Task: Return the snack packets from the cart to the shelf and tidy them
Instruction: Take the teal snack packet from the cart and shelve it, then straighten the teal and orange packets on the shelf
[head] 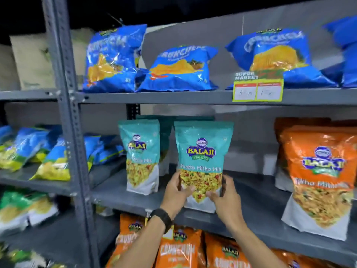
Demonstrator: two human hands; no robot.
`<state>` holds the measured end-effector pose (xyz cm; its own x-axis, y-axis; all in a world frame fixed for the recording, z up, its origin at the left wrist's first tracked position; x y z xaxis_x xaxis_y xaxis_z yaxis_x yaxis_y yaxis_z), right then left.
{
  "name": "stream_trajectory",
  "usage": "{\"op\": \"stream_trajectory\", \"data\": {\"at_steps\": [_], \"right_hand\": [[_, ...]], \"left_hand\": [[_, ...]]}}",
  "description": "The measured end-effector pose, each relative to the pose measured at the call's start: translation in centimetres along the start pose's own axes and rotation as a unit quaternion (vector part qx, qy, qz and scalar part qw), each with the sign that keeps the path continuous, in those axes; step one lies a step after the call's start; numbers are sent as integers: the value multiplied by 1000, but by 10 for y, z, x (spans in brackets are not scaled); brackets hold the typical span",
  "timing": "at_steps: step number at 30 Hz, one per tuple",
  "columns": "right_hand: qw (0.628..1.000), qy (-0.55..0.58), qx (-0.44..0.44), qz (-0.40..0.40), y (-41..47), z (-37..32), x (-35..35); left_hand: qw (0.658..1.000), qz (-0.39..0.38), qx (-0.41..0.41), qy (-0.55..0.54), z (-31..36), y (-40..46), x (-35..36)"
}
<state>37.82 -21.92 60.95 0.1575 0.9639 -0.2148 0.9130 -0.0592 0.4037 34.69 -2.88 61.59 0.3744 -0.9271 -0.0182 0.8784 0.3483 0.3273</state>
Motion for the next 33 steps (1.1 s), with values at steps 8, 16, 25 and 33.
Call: {"op": "stream_trajectory", "data": {"at_steps": [8,16,25,33], "right_hand": [[984,-133,-71,98,-27,-20,19],[948,-277,-56,144,-24,-43,72],[942,-294,-66,148,-30,-56,109],[919,-362,-82,135,-38,-62,129]], "left_hand": [[915,325,129,201,20,-2,-155],[962,139,33,234,-33,59,-182],[943,149,48,294,-30,41,-185],[954,119,102,255,-24,31,-190]]}}
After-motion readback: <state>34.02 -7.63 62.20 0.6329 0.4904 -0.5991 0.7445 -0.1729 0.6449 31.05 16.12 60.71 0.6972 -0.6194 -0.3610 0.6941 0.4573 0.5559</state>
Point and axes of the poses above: each hand's wrist, its own y-axis towards the middle knuckle, its own x-axis out of the palm, z = x × y, the point moved 10 cm from there along y, towards the middle knuckle, and after that the axes turned 5 degrees about z, right-handed, at the moved point
